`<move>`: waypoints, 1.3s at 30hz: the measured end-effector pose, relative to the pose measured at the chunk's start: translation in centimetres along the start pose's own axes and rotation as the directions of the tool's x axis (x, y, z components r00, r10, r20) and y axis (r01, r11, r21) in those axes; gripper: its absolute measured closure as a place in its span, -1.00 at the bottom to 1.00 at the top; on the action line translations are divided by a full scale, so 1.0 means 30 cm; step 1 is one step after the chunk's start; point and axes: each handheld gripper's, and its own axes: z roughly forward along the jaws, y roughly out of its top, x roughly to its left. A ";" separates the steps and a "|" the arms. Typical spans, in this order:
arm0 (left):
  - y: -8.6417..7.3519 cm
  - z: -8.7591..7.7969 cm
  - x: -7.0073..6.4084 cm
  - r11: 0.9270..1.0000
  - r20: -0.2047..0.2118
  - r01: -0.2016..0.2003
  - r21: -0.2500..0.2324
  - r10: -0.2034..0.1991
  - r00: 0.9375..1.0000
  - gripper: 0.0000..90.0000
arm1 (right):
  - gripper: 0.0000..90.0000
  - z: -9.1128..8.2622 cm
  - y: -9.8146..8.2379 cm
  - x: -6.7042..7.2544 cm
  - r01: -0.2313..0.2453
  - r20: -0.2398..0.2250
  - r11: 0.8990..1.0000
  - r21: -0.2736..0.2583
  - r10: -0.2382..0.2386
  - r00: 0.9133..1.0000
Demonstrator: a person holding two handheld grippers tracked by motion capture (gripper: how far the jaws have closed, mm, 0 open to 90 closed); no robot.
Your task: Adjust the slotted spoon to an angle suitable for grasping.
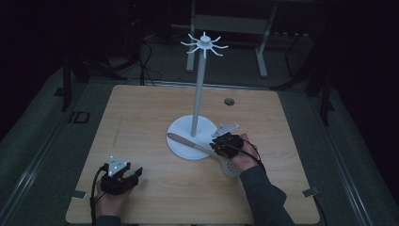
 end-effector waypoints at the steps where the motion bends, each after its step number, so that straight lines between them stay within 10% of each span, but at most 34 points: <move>1: 0.000 0.000 0.000 1.000 0.000 0.000 0.000 0.000 1.000 0.05 | 0.72 0.016 0.002 0.003 0.001 -0.004 1.000 0.011 -0.001 1.000; 22: 0.000 -0.002 0.002 1.000 -0.001 0.001 -0.002 -0.001 1.000 0.05 | 0.63 0.193 -0.009 0.010 0.012 -0.100 0.993 0.117 -0.001 0.995; 39: -0.001 -0.002 0.005 1.000 -0.003 0.005 0.002 -0.005 1.000 0.04 | 0.73 0.104 -0.106 -0.021 0.025 -0.092 0.993 0.119 -0.014 0.996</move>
